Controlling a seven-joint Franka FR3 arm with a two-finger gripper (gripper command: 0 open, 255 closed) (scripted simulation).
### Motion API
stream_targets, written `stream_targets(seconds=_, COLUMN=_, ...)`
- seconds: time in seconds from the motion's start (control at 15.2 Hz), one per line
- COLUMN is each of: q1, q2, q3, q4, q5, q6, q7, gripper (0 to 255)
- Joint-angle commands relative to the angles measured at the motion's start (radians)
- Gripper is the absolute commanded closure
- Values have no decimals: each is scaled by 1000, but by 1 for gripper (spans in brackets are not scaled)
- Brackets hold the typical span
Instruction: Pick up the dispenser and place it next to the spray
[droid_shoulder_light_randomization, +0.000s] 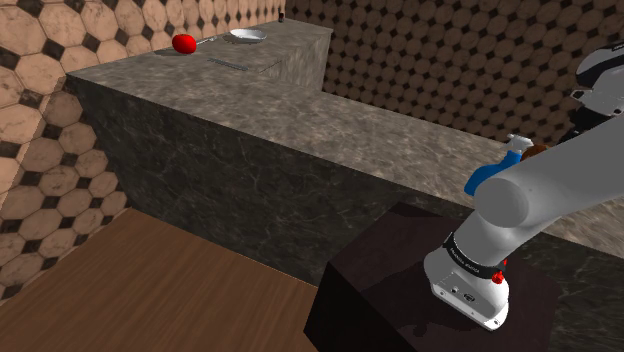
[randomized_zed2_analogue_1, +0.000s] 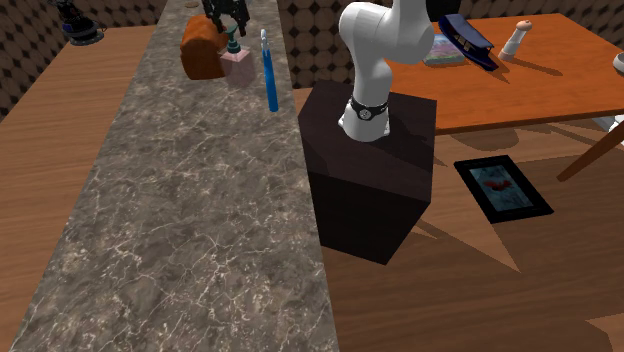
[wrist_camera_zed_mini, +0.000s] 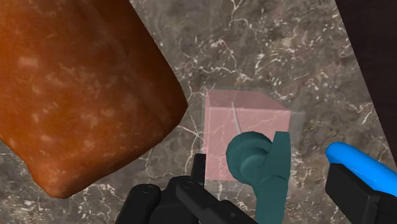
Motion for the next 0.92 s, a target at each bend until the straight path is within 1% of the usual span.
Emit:
stream_targets(seconds=0.0, q1=-1, q2=-1, q3=1, q4=-1, q5=-1, q6=0, q7=0, gripper=0)
stream_targets(seconds=0.07, q1=12, q2=10, q3=-12, q4=4, q5=8, q6=4, q7=-5, gripper=0)
stream_targets(seconds=0.2, q1=-13, q2=-16, q3=35, q4=52, q5=2, q6=-68, q7=4, gripper=0)
stream_targets(seconds=0.33, q1=-27, q2=-31, q3=69, q4=99, q5=2, q6=-131, q7=7, gripper=0)
stream_targets(seconds=0.86, q1=-27, q2=-31, q3=69, q4=99, q5=2, q6=-131, q7=7, gripper=0)
